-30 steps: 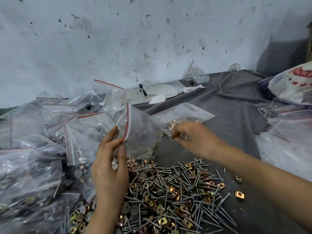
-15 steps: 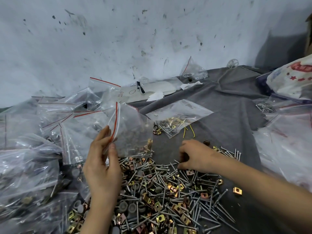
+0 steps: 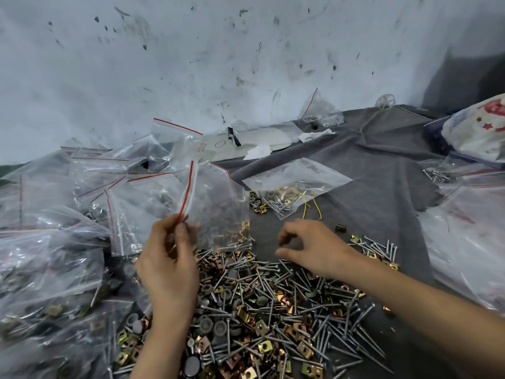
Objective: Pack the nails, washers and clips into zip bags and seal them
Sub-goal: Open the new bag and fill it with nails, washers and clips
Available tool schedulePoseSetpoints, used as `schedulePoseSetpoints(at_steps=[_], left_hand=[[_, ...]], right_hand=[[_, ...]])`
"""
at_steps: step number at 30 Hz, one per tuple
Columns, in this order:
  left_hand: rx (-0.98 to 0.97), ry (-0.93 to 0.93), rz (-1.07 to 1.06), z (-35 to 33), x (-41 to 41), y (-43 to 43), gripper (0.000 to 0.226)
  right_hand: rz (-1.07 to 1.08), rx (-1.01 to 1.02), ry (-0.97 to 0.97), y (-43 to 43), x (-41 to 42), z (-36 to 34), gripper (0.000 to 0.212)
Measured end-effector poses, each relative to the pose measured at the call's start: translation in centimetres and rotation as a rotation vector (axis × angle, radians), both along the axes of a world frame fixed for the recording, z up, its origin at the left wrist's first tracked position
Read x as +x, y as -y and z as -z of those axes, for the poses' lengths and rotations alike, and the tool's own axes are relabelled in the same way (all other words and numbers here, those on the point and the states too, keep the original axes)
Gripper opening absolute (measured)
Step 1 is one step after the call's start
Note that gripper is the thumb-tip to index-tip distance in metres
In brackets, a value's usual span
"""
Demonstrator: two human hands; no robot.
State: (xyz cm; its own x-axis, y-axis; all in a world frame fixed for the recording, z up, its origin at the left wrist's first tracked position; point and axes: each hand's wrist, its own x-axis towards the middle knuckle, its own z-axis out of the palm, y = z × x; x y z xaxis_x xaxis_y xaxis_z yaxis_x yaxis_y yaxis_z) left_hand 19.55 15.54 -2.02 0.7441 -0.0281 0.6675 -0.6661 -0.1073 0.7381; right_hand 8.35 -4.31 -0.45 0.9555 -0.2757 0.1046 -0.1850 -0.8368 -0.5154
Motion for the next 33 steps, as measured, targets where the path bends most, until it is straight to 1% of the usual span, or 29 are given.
schedulePoseSetpoints(at_steps=[4,7,8,10,12,14,19,24,27,29,33], left_hand=[[-0.020,-0.004,-0.003,0.0,0.0,0.0,0.014],[-0.012,0.003,-0.010,0.0,0.0,0.0,0.015],[-0.008,0.001,-0.016,0.0,-0.1,0.0,0.017],[-0.005,-0.015,-0.024,0.0,0.0,0.0,0.020],[0.000,-0.025,-0.026,0.1,-0.1,0.0,0.022],[0.008,-0.029,-0.016,0.1,-0.1,0.0,0.023],[0.031,-0.042,-0.036,0.2,0.1,0.0,0.020],[0.097,-0.027,-0.085,-0.1,0.0,-0.1,0.015],[0.117,0.000,-0.091,-0.4,-0.2,-0.1,0.014],[0.117,-0.004,-0.084,-0.5,-0.3,-0.1,0.013],[0.117,0.017,-0.069,-0.6,-0.5,-0.1,0.013]], right_hand=[[-0.195,-0.010,0.062,-2.0,0.4,-0.5,0.014],[-0.275,-0.047,0.040,-3.3,1.4,-0.2,0.022],[-0.271,-0.044,0.025,-3.6,1.9,-0.1,0.024],[-0.229,0.024,-0.006,-4.2,3.0,0.1,0.026],[-0.178,0.099,-0.029,-4.8,3.9,0.3,0.025],[-0.141,0.128,-0.036,-5.5,4.6,0.6,0.023],[-0.071,0.097,0.011,-6.6,5.2,1.1,0.021],[-0.076,0.204,0.040,-6.9,4.7,1.5,0.013],[-0.038,0.240,0.116,-6.7,4.5,1.5,0.013],[0.008,0.325,0.172,-6.3,4.3,0.9,0.013],[0.066,0.482,0.240,-5.3,3.3,-0.6,0.005]])
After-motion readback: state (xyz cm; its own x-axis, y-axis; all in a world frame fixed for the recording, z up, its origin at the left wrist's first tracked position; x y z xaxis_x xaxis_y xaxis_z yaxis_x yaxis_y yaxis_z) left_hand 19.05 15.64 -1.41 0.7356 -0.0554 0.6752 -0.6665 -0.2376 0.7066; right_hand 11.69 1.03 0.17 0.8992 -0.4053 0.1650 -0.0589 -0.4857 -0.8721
